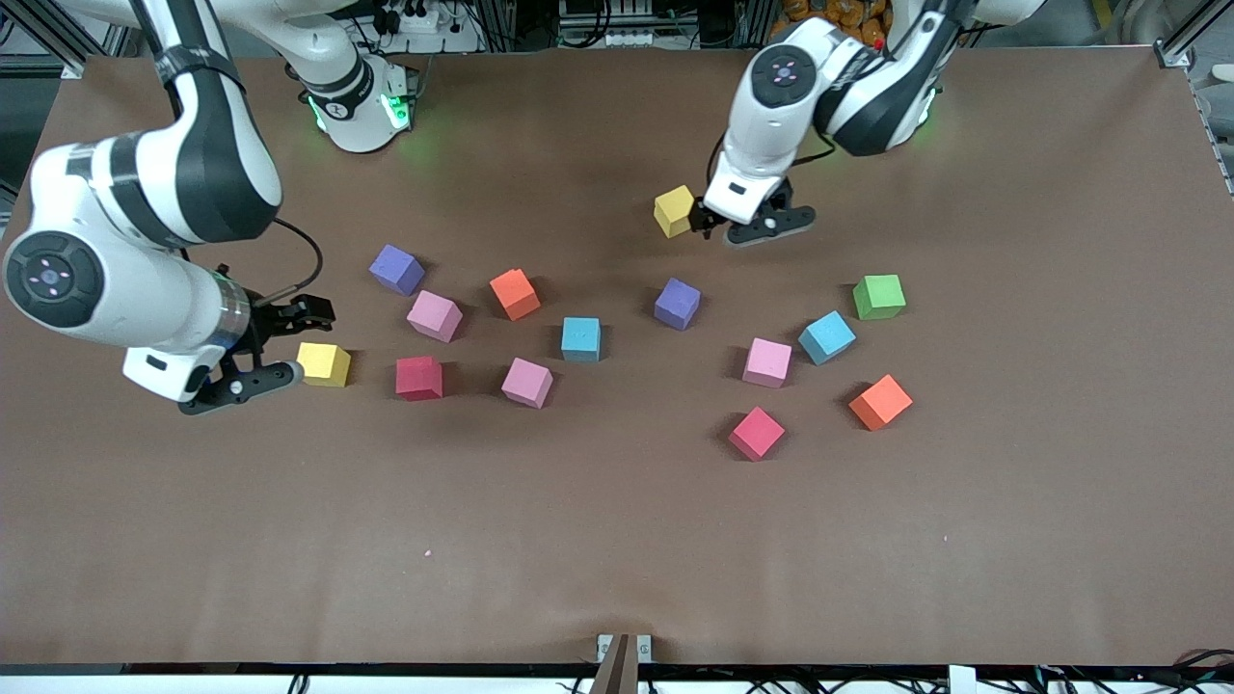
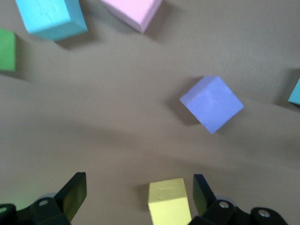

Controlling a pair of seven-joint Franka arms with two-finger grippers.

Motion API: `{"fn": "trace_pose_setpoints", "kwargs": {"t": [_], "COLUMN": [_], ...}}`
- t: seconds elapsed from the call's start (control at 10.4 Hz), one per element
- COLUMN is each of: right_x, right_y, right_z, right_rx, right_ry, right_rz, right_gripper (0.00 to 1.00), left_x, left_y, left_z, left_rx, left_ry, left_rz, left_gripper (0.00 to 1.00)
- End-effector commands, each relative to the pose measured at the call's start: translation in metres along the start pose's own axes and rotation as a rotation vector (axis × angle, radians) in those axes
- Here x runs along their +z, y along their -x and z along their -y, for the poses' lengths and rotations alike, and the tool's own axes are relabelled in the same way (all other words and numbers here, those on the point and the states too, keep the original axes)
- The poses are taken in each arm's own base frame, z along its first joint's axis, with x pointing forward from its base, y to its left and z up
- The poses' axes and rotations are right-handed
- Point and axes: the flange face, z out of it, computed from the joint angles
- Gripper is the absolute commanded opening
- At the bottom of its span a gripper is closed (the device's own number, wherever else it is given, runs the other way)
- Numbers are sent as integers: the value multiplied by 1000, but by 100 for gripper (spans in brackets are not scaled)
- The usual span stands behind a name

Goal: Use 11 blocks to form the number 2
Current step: 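Grasp the yellow cube with the left gripper while the right gripper grasps the red cube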

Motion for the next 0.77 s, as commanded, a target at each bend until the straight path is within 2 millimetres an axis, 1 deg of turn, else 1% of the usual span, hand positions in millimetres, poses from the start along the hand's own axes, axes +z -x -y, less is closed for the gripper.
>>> {"fn": "trace_pose_setpoints", "kwargs": {"t": [0.0,0.19,0.29,0.38,0.48,0.57,0.67], "right_x": [23,43,58,76,92,106,118], "right_y": [2,-1,-5,-8,-15,-24,-31], "right_z": [4,6,8,11,21,27,28], "right_rx": [24,22,18,11,-5,-17,-19], "right_ry": [2,4,8,13,20,23,23], "right_rz": [-10,-18,-39,-70,-93,-95,-98], "right_gripper": [100,100,100,100,100,100,100], "left_x": [32,55,66,75,83,92,101], "left_y": [20,40,47,51,54,63,71], "left_z": [-18,-31,-35,-37,-37,-42,-45], "left_rx": [-51,-78,-97,-105,-115,-120,-138], "left_ry": [-4,-6,-9,-17,-23,-20,-13], "left_rz": [29,39,44,50,56,57,58], "left_gripper": [100,100,100,100,100,100,100]}}
